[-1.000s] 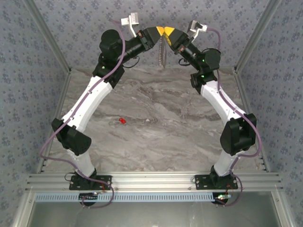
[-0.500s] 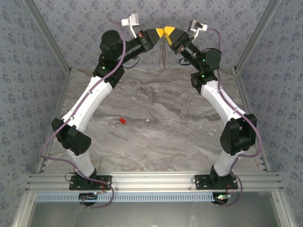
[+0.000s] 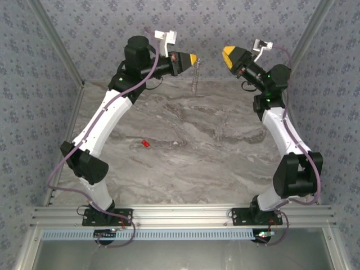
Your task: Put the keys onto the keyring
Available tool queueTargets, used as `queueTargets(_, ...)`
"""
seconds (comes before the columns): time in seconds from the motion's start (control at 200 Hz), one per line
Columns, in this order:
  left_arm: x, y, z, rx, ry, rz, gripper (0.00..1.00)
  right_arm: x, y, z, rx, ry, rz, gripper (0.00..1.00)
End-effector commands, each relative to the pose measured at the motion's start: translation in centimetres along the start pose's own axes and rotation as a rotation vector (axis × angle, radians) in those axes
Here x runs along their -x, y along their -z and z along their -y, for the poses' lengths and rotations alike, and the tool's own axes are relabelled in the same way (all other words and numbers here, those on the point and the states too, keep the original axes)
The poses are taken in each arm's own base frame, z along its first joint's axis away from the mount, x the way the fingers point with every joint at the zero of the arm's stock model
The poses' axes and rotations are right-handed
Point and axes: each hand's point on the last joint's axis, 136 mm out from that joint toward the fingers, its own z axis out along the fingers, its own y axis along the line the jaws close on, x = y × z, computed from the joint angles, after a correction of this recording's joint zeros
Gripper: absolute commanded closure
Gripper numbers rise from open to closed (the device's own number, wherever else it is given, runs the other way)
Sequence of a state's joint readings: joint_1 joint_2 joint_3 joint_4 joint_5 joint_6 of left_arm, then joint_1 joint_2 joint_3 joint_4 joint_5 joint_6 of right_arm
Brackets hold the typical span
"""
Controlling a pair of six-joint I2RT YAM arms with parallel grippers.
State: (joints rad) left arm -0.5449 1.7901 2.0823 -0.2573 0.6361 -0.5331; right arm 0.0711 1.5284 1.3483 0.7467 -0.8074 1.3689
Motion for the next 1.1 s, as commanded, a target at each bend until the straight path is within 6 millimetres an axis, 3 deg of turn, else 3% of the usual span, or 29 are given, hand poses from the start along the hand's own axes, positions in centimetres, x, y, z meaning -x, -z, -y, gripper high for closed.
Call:
queueTargets(0.0,-0.2,1.9,3.3,-0.070,-0.180,-0.090,1.00,-2.0,1.1,-1.3,-0.021,0.094,-0.121,0.60)
queueTargets(0.16,-1.6,2.2,4.6,-0.130,-0.220,-0.194,1.00,-3.8,1.5,-2.3,-0.002,0.183,-0.236,0.60)
queueTargets(0.35,-2.2,2.3,5.6,-0.179,-0.236,-0.254,1.00,-5.0,1.6,-5.6,0.125,0.242,-0.310,0.60)
queueTargets(0.59,-2.4,2.2,5.7,-0.205,-0.289,-0.265,1.00,-7.3,0.1,-8.6,0.218,0.253,-0.404,0.58)
queueTargets(0.764,-2.6,2.3,5.8,-0.219,-0.293,-0.271,1.00,-8.3,-0.6,-8.7,0.229,0.253,-0.449,0.58)
queueTargets(1.094,-2.4,1.9,6.5,-0.271,-0.260,-0.264,1.00,-8.5,-0.9,-7.2,0.194,0.251,-0.454,0.59)
